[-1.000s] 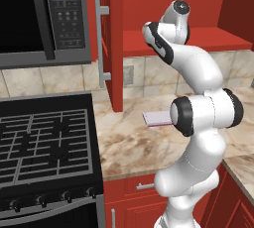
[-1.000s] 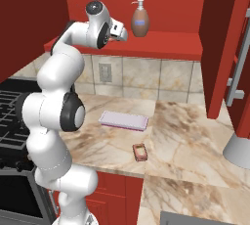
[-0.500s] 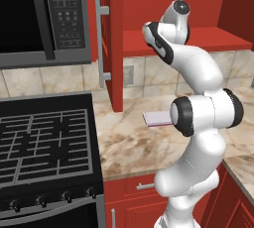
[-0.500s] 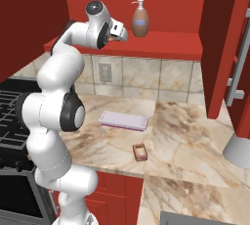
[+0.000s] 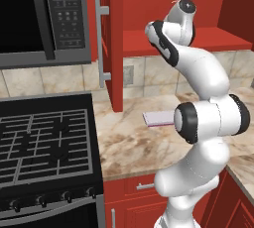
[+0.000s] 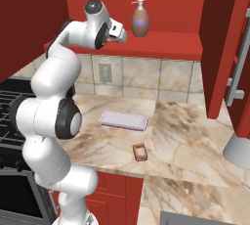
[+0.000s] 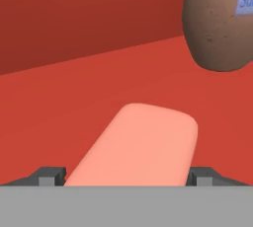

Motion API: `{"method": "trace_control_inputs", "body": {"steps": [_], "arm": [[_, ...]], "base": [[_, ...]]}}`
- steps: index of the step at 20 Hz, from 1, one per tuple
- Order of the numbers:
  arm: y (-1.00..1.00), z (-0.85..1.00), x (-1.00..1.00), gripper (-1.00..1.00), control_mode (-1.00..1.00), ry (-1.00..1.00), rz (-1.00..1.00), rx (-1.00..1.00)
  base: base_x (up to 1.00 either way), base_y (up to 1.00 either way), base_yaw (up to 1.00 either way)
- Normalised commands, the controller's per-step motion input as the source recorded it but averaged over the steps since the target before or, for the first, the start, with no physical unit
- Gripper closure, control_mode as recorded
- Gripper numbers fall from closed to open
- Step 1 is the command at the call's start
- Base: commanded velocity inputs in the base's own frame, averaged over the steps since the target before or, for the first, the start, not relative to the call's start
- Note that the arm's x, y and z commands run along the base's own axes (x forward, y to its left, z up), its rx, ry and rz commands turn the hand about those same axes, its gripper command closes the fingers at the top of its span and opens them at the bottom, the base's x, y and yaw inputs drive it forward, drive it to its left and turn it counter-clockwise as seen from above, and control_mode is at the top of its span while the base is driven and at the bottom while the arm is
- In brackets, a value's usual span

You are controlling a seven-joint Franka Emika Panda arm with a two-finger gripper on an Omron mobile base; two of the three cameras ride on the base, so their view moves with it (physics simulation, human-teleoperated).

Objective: Pick the bar soap and bar soap from the cabinet and place them on the counter.

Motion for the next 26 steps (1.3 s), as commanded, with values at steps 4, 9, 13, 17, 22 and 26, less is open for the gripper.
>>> {"method": "trace_control_inputs", "body": {"steps": [4,9,13,17,22,26], "arm": [[0.0,0.0,-0.4,1.0,-1.0,-0.03,0.01,0.01],[0.0,0.0,-0.47,1.0,-1.0,-0.06,0.01,0.01],[0.0,0.0,-0.55,1.0,-1.0,-0.06,0.01,0.01],[0.0,0.0,-0.54,1.0,-1.0,-0.05,0.0,0.0],[0.02,0.0,-0.51,1.0,-1.0,-0.04,0.0,0.0],[0.0,0.0,-0.56,1.0,-1.0,-0.04,0.0,0.0]], "base": [[0.0,0.0,0.0],[0.0,0.0,0.0],[0.0,0.0,0.0],[0.0,0.0,0.0],[0.0,0.0,0.0],[0.0,0.0,0.0]]}}
